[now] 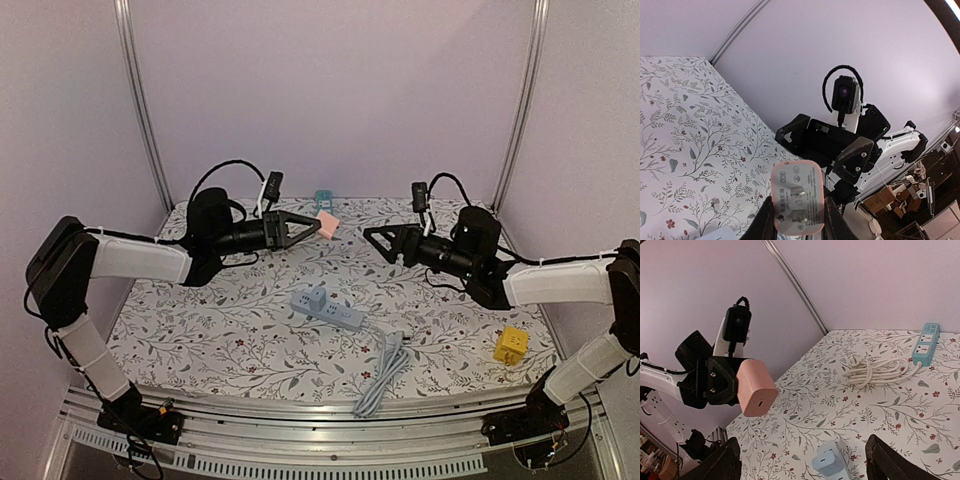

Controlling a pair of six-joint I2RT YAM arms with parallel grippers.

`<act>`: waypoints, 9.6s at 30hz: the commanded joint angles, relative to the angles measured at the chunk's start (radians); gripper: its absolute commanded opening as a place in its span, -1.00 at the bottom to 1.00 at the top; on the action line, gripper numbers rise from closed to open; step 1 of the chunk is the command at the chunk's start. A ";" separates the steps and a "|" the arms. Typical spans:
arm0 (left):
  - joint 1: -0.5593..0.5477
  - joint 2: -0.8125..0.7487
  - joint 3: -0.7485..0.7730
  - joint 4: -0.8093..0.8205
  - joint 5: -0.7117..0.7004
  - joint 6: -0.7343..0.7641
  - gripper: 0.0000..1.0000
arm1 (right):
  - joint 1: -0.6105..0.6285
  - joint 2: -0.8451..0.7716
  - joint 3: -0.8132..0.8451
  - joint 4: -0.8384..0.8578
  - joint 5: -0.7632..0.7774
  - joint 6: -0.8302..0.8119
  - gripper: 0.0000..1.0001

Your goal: Insert the plug

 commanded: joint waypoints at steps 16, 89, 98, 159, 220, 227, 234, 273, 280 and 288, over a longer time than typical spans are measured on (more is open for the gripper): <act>-0.002 0.154 0.053 0.560 0.090 -0.412 -1.00 | -0.036 0.243 0.128 0.588 -0.438 0.449 0.45; 0.018 -0.072 -0.201 0.317 -0.097 -0.101 0.99 | 0.054 0.168 0.383 -0.279 -0.201 0.018 -1.00; 0.023 -0.377 -0.319 -0.190 -0.388 0.192 0.99 | 0.050 0.087 0.466 -0.659 -0.090 -0.309 -1.00; 0.043 -0.688 -0.452 -0.508 -1.022 0.439 0.99 | 0.100 0.562 1.236 -1.784 0.230 -0.734 -1.00; 0.044 -0.738 -0.462 -0.523 -1.018 0.433 0.99 | 0.207 0.803 1.339 -1.822 0.186 -0.750 -1.00; 0.044 -0.731 -0.461 -0.520 -1.017 0.434 0.99 | 0.223 0.830 1.340 -1.816 0.188 -0.752 -1.00; 0.044 -0.729 -0.462 -0.520 -1.019 0.434 0.99 | 0.223 0.851 1.342 -1.807 0.189 -0.762 -1.00; 0.044 -0.729 -0.464 -0.520 -1.026 0.436 0.99 | 0.224 0.892 1.357 -1.724 0.279 -0.786 -1.00; 0.044 -0.729 -0.464 -0.518 -1.029 0.436 0.99 | 0.224 0.894 1.349 -1.739 0.269 -0.787 -1.00; 0.044 -0.724 -0.464 -0.516 -1.030 0.437 0.99 | 0.244 0.880 1.317 -1.767 0.238 -0.757 -1.00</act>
